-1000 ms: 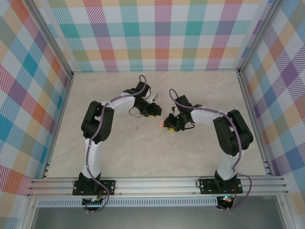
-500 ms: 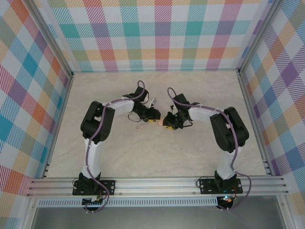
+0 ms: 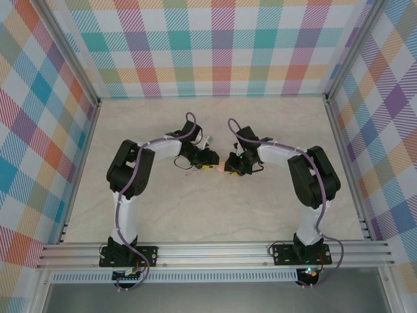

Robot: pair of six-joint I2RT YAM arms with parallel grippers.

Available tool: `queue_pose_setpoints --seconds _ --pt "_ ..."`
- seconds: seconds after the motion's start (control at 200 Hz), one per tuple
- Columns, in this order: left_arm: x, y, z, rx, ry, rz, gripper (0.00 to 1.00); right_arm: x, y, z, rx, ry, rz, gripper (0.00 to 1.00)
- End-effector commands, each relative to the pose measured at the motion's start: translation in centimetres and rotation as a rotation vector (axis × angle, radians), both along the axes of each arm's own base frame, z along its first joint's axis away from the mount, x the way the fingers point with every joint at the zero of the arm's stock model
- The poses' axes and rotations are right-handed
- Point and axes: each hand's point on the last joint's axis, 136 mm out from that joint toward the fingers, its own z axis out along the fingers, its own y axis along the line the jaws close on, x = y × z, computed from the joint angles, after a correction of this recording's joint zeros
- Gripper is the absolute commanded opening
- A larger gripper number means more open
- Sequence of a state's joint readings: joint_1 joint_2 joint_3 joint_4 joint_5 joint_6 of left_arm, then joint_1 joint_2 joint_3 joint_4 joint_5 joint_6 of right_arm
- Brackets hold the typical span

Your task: Insert wireless bluetooth earbuds into charging case

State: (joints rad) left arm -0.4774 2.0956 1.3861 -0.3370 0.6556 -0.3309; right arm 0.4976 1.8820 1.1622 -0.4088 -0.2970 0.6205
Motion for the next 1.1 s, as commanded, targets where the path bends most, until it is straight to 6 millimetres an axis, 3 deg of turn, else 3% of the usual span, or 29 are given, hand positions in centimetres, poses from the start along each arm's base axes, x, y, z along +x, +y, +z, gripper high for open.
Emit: queue_pose_setpoints --seconds 0.0,0.41,0.765,1.095 --pt "0.1 0.1 2.0 -0.021 -0.016 0.024 0.44 0.3 0.3 1.9 0.046 -0.041 0.007 0.25" --pt "1.6 -0.4 1.4 -0.071 -0.001 0.014 0.43 1.3 0.8 0.8 0.114 0.004 -0.081 0.23" --pt "1.0 -0.5 0.1 -0.07 0.036 -0.002 0.43 1.5 0.7 -0.3 0.088 0.028 -0.085 0.22" --pt "-0.3 -0.7 0.2 -0.096 0.071 -0.011 0.42 1.6 0.5 -1.1 0.058 0.038 -0.079 0.19"
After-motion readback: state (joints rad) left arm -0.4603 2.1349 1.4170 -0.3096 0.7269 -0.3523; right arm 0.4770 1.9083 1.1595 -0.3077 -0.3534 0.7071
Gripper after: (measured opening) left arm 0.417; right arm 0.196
